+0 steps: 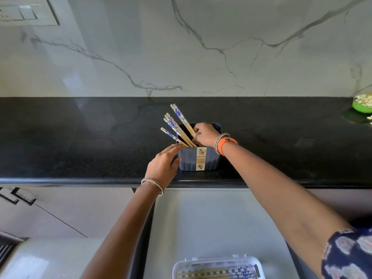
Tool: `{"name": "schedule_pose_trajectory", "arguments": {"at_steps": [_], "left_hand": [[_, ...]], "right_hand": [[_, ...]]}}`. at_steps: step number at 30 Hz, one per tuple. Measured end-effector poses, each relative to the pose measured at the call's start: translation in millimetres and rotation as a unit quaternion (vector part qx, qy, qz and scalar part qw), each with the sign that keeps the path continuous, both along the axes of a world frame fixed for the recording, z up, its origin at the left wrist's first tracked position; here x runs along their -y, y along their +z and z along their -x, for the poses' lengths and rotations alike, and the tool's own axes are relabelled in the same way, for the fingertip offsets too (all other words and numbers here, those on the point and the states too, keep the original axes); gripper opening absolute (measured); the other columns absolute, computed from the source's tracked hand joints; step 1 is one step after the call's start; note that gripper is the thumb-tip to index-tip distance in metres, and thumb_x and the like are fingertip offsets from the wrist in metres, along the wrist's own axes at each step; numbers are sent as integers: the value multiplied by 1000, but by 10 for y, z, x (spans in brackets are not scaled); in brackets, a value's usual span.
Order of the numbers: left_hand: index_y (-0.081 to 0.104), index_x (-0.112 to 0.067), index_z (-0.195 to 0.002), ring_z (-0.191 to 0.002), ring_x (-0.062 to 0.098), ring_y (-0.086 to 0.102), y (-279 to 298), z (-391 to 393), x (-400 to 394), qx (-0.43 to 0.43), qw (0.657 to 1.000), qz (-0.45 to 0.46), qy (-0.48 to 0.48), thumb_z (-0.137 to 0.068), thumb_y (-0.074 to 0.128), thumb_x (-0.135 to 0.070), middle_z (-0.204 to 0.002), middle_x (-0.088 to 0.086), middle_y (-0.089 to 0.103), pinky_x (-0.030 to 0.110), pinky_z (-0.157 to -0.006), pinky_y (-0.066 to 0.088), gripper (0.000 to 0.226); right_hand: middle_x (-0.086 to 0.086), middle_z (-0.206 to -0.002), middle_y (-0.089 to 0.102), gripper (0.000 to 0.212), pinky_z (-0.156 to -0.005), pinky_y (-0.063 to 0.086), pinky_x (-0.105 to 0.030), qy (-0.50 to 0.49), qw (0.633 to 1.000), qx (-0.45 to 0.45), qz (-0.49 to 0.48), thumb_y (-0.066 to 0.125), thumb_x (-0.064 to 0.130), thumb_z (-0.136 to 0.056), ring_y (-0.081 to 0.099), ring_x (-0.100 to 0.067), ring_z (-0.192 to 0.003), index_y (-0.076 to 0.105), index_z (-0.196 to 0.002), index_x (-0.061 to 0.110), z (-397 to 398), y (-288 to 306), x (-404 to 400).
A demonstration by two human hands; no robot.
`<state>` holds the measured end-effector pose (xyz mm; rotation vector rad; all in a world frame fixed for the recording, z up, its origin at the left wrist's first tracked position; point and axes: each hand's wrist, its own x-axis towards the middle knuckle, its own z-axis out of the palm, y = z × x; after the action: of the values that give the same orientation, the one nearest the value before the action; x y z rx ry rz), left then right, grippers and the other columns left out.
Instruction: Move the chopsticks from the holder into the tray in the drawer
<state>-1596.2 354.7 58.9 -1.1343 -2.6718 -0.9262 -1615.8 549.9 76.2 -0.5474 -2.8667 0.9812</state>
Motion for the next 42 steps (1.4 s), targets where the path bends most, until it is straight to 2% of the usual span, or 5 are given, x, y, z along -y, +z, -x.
{"name": "schedule_pose_trajectory", "arguments": {"at_steps": [12,21,29,34,42], "left_hand": [[34,-27,-139,-135,25,38,23,-178,-85,14,999,43,-6,-90,53,-21,-151,-2,32,41,-92,52,52],[49,-16,-129,-109,24,59,-439,-920,128,112,989,-100,15,-88,54,-7,-132,8,55,37,-94,51,42],[61,-5,-101,-58,15,62,-772,-1596,476,623,759,-184,-41,-90,33,-3,-81,9,67,27,-56,57,31],[62,-8,-73,-32,2,38,-1114,-1766,616,549,832,-79,-28,-96,41,-9,-55,5,42,15,-34,38,31],[61,-11,-69,-32,-1,32,-1480,-1775,816,557,829,-55,15,-96,38,-6,-55,3,38,11,-34,27,36]], "right_hand": [[-29,-101,67,21,-80,59,-37,-251,771,-499,305,46,-1,-96,70,-33,-87,52,-114,-10,-524,789,293],[-17,-88,67,13,-82,58,-40,-327,688,-451,466,56,-3,-90,69,-27,-81,61,-103,-3,-1632,83,923],[-12,-74,64,21,-59,61,-23,-433,611,-325,577,56,-10,-88,65,-20,-68,60,-74,6,-2661,-834,1395],[-22,-79,63,19,-65,52,-32,-440,723,-146,512,53,6,-93,63,-32,-70,60,-77,0,-2944,-1157,1481],[-6,-124,58,51,-110,20,-49,-24,961,-15,-274,51,12,-88,52,-27,-121,49,-138,20,-3290,-1642,1495]]}}
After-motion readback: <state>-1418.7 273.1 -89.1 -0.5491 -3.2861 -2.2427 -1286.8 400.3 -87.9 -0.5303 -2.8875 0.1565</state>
